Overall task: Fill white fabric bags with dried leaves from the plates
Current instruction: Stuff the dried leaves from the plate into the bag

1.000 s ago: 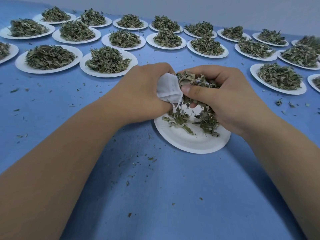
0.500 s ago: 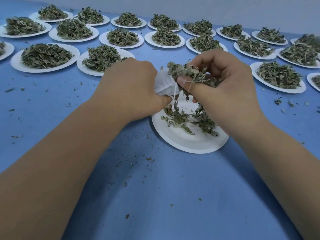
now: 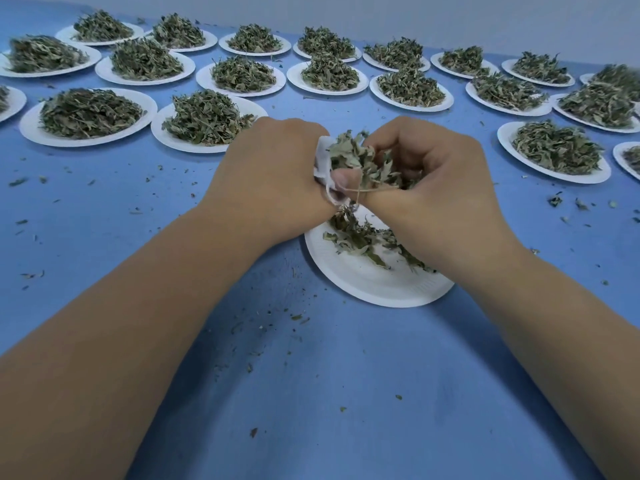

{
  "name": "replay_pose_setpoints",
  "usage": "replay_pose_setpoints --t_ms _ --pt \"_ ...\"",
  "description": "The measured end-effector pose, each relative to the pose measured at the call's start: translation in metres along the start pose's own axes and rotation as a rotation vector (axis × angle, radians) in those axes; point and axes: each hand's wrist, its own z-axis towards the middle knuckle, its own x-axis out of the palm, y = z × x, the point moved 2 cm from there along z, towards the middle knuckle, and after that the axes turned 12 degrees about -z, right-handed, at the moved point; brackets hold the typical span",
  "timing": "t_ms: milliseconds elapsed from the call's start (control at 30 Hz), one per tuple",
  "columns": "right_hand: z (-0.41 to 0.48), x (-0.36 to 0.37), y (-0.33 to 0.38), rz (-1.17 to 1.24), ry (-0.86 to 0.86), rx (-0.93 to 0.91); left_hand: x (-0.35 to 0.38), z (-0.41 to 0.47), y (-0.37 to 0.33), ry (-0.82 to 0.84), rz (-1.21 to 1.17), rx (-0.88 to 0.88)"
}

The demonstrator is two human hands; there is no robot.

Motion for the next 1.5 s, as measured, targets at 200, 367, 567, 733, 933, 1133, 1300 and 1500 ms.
replay_pose_setpoints --t_ms 200,367,567,733,933,1133,1300,1500 --pt "-0.002 -0.006 0.001 0.018 0.185 -0.014 0.001 -0.004 0.004 0.008 -0.075 -0.013" --pt "0.001 -0.009 -0.001 -0.008 0.150 -0.042 0.001 -0.004 -0.003 0.003 -0.147 0.039" --pt "0.006 -0.007 -0.010 0.196 0.252 0.086 -0.005 -0.008 -0.007 -0.043 -0.309 0.192" --pt "0.005 -0.006 -0.015 0.292 0.386 0.177 -0.003 -0.008 -0.007 0.052 -0.312 0.226" --pt "0.012 -0.015 -0.022 0.285 0.330 0.179 -0.006 -0.010 -0.006 0.115 -0.402 0.141" --pt "0.013 -0.018 -0.027 0.229 0.292 0.217 -0.023 -0.015 -0.005 0.145 -0.716 -0.081" --pt "0.010 -0.018 -0.022 0.182 0.247 0.195 -0.033 -0.015 -0.012 -0.127 -0.754 -0.016" --pt "0.010 -0.020 -0.027 0.164 0.202 0.218 -0.022 -0.018 -0.017 -0.048 -0.679 0.002"
